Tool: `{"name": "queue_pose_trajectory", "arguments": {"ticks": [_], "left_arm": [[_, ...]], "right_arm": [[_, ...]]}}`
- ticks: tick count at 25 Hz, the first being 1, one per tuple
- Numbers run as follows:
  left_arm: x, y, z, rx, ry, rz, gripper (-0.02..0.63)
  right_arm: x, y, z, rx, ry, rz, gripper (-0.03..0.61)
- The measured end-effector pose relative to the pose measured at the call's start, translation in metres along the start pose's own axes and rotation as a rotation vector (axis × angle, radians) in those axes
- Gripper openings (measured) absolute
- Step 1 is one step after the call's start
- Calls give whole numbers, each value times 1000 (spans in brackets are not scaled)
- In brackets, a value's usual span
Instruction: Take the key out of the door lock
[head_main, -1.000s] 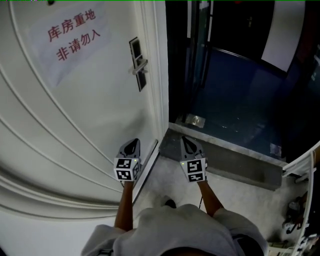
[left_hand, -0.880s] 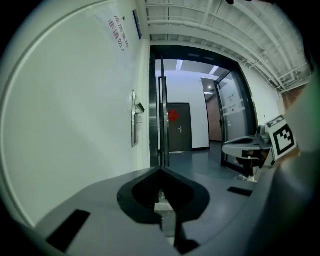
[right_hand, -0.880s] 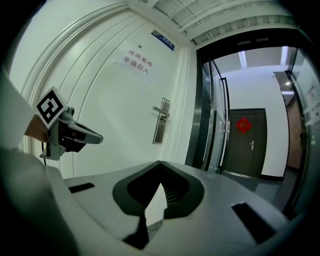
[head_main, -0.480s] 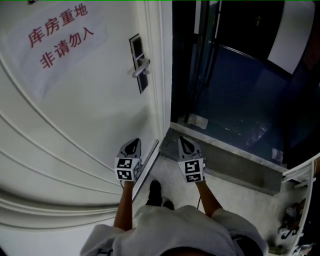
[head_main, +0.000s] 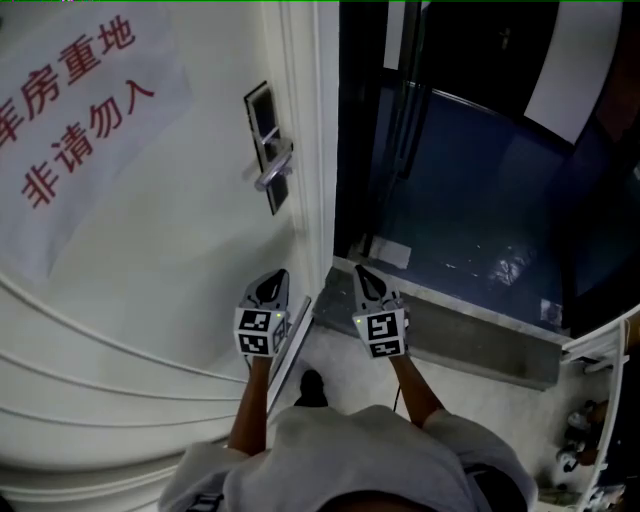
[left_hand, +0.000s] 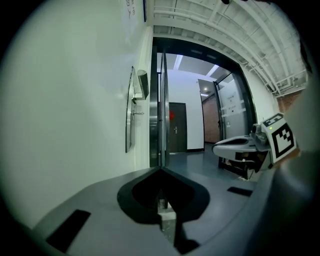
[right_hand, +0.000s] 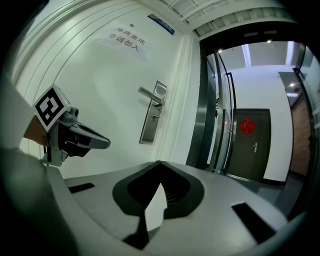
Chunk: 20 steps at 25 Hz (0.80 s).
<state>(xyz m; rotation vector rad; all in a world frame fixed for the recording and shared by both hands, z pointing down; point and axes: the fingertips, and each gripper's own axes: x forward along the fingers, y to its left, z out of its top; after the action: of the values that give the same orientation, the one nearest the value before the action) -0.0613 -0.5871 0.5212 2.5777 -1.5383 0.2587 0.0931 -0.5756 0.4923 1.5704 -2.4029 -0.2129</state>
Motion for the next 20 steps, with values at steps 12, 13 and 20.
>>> {"name": "queue_pose_trajectory", "arguments": {"ticks": [12, 13, 20], "left_arm": [[60, 26, 27, 21, -24, -71, 18], [62, 28, 26, 21, -24, -74, 18], [73, 34, 22, 18, -23, -83, 18]], "right_arm": [[93, -7, 46, -49, -69, 25, 23], [98, -6, 49, -55, -75, 30, 25], [129, 3, 85, -199, -141, 74, 25]]}}
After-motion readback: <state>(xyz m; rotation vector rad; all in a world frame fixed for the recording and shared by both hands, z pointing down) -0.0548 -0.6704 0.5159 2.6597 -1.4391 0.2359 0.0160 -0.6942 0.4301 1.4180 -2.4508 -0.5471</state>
